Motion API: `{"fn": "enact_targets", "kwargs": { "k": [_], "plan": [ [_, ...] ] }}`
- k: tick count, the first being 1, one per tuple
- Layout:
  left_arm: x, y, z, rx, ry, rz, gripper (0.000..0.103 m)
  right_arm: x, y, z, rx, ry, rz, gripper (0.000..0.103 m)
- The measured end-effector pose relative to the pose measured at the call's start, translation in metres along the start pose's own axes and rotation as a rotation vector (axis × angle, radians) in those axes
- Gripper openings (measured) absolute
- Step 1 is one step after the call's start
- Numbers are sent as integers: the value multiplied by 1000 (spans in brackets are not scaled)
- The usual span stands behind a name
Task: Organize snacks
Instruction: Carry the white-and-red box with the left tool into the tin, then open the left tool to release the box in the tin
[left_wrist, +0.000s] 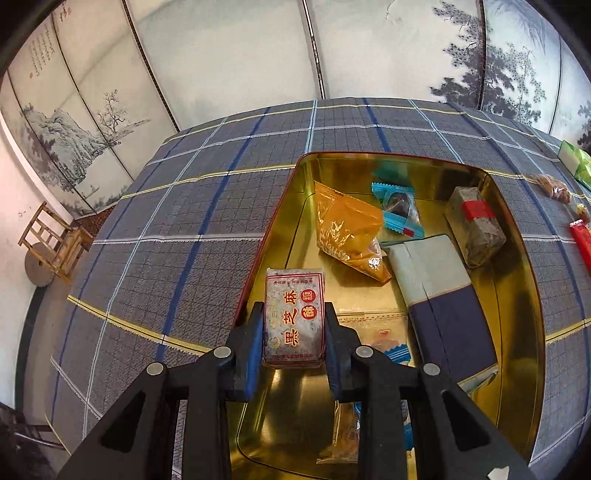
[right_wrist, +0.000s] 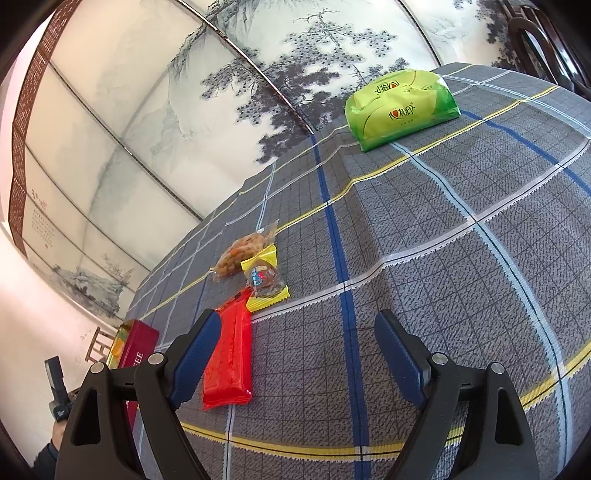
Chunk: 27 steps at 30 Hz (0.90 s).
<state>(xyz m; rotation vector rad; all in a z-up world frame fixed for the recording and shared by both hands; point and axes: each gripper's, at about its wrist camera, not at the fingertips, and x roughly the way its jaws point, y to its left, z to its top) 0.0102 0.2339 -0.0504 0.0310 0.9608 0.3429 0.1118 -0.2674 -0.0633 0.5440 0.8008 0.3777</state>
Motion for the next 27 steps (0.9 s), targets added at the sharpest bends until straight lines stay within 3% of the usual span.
{"fn": "enact_targets", "kwargs": {
  "k": [27],
  "plan": [
    [35, -12, 31, 53, 114, -24, 26, 1, 4, 0, -19, 4, -22, 86]
  ]
}}
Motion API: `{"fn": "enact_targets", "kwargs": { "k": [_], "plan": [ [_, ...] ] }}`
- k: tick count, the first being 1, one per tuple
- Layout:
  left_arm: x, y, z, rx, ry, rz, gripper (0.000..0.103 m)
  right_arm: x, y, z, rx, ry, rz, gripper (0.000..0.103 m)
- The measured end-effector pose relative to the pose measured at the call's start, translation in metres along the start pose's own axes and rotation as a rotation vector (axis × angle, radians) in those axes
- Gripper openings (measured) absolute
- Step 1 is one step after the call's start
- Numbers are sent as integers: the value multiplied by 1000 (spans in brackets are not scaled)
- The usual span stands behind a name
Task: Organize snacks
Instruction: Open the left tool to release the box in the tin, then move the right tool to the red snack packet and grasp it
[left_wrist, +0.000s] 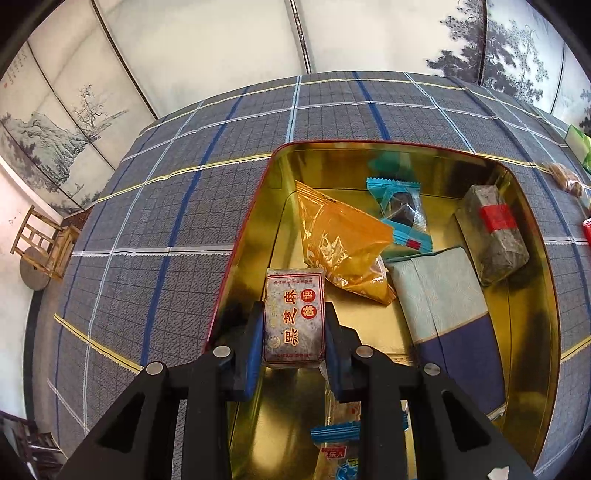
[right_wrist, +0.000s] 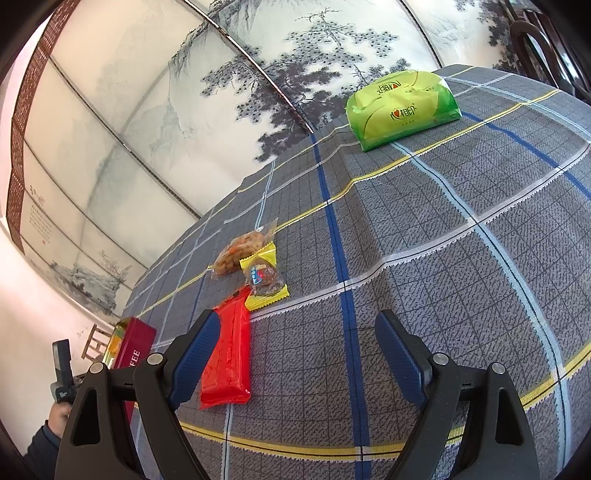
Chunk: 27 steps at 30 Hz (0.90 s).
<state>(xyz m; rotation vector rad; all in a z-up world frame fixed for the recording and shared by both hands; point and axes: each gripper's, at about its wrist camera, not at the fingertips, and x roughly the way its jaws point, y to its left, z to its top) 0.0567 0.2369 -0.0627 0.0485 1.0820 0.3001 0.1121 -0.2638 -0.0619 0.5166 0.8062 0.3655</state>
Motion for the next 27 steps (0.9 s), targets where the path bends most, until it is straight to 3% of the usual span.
{"fn": "enact_targets", "kwargs": {
  "k": [3, 4, 5, 6, 9, 11, 18, 27],
  "plan": [
    [-1, -5, -1, 23, 0, -1, 32, 5, 16, -4, -80, 26, -93, 86],
    [-2, -6, -2, 33, -9, -2, 42, 6, 24, -8, -113, 34, -118, 86],
    [-5, -6, -4, 34, -26, -8, 53, 7, 32, -12, -145, 37, -125, 86],
    [-9, -4, -5, 28, -49, -23, 57, 8, 41, -15, -176, 44, -122, 86],
    [-23, 0, -14, 14, -105, -95, 62, 15, 70, -25, -280, 78, -141, 87],
    [-37, 3, -23, 14, -155, -105, 70, 25, 87, -30, -335, 118, -132, 87],
    [-100, 24, -68, -25, -354, -138, 79, 64, 118, -42, -464, 205, -163, 85],
    [-120, 35, -149, -130, -340, -232, 80, 84, 124, -38, -549, 207, -258, 71]
  ]
}}
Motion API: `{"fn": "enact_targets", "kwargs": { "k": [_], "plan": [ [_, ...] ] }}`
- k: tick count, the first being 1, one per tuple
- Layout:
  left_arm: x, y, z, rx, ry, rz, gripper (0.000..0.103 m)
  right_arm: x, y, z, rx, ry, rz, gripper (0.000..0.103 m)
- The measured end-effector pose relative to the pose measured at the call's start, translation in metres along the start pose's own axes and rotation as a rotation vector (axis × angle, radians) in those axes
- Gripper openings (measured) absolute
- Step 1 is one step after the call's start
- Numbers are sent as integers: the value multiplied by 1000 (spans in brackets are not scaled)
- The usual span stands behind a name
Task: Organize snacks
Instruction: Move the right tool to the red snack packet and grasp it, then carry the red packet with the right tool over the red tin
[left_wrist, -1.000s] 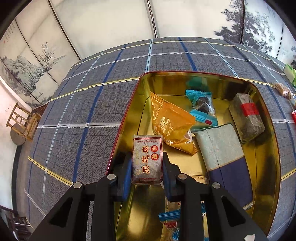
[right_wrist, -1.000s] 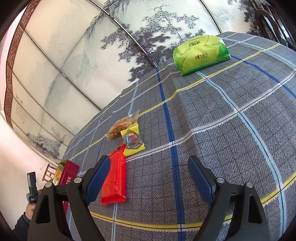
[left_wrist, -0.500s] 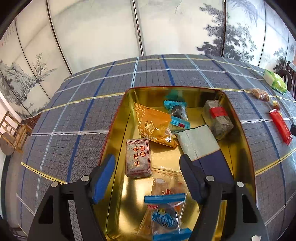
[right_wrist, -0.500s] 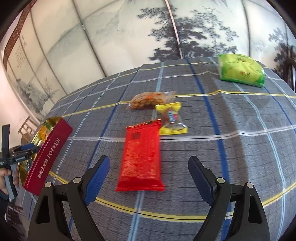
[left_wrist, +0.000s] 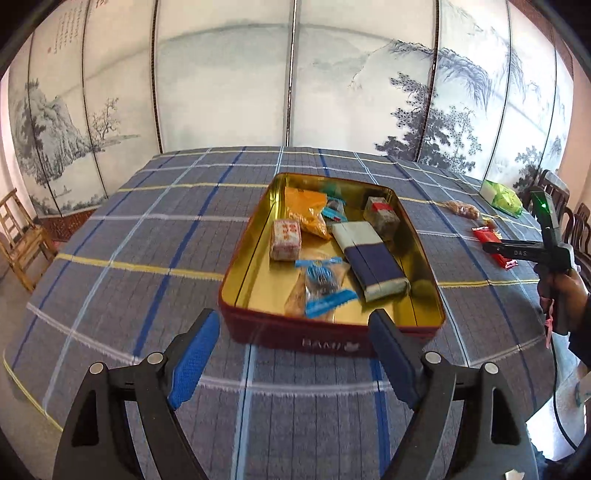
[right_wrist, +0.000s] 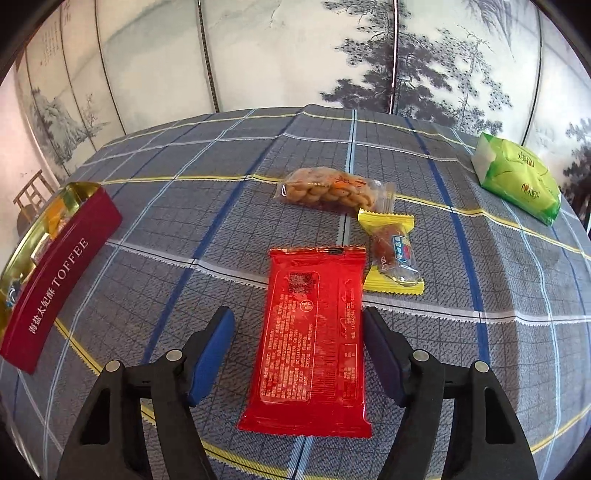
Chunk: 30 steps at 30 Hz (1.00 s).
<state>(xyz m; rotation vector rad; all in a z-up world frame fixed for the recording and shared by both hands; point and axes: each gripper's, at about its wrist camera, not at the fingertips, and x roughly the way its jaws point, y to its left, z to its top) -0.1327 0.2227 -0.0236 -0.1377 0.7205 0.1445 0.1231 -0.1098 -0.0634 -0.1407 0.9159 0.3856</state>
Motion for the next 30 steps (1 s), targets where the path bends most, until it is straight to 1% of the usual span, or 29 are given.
{"fn": "enact_targets", "kwargs": {
  "k": [1, 3, 4, 5, 7, 11, 13, 17, 20, 23, 26, 30],
  "plan": [
    [-2, 0, -6, -16, 3, 4, 80, 0, 1, 1, -11, 3, -5, 71],
    [-8, -1, -19, -46, 8, -9, 79, 1, 3, 1, -35, 8, -32, 66],
    [-10, -2, -25, -59, 12, -17, 79, 0, 3, 1, -36, 6, -41, 62],
    [-12, -4, -29, -67, 13, -22, 79, -1, 2, 1, -26, 4, -46, 53],
    [-15, -8, -36, -66, 12, -32, 79, -3, 0, 0, -15, -3, -63, 45],
    [-20, -14, -41, -75, 12, -55, 79, -6, 6, -1, -27, -12, -111, 44],
    [-25, -15, -40, -71, -1, -56, 79, -11, 13, -2, -36, -16, -107, 44],
    [-31, -18, -42, -84, -25, -54, 79, -28, 44, 0, -121, -50, -117, 44],
    [-31, -24, -47, -86, -25, -45, 79, -39, 61, 12, -124, -82, -118, 44],
    [-28, -33, -55, -71, -7, -46, 79, -44, 78, 26, -116, -106, -117, 44],
    [-24, -39, -65, -71, 26, -63, 79, -46, 97, 36, -125, -127, -128, 44],
    [-20, -43, -76, -68, 56, -67, 79, -45, 116, 46, -122, -134, -124, 44]
  ]
}}
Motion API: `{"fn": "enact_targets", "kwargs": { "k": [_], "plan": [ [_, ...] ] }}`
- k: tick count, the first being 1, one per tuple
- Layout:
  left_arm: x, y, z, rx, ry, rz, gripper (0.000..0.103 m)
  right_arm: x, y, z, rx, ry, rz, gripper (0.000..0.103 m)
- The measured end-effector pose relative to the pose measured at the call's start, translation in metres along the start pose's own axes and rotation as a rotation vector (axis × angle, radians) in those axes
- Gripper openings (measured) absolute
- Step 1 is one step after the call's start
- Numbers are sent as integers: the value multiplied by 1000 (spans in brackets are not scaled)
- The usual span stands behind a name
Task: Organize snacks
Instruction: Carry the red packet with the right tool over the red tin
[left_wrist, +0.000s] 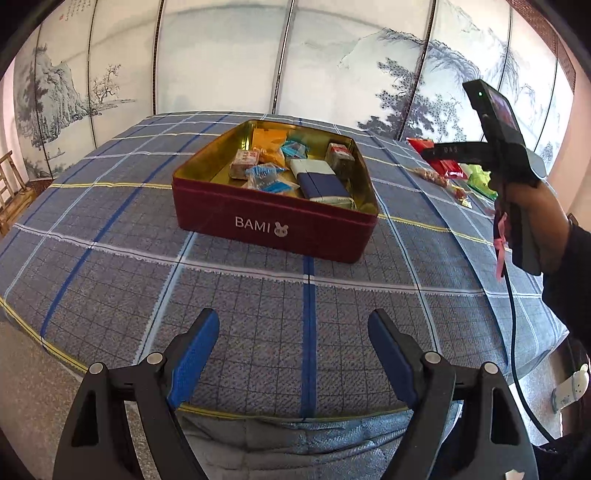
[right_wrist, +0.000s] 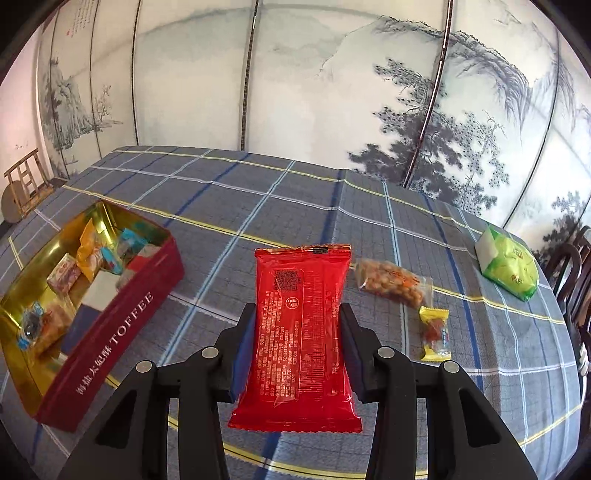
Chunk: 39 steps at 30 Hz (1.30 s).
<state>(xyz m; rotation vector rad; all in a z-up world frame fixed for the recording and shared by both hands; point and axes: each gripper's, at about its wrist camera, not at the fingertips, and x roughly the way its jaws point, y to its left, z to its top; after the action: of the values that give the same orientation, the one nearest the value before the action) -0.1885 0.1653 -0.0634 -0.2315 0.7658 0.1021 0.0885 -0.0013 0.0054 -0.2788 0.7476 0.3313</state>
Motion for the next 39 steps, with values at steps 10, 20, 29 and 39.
{"fn": "enact_targets", "kwargs": {
  "k": [10, 20, 29, 39],
  "plan": [
    [0, 4, -12, -8, 15, -11, 79, -6, 41, 19, -40, -20, 10, 44],
    [-9, 24, -17, -51, -13, -16, 79, -10, 78, 28, -96, -23, 23, 44],
    [-24, 45, -25, -99, -36, -4, 79, -18, 122, 36, -155, -30, 48, 44],
    [-33, 62, -39, -142, -38, 13, 79, -27, 167, 38, -214, -38, 79, 44]
  ]
}}
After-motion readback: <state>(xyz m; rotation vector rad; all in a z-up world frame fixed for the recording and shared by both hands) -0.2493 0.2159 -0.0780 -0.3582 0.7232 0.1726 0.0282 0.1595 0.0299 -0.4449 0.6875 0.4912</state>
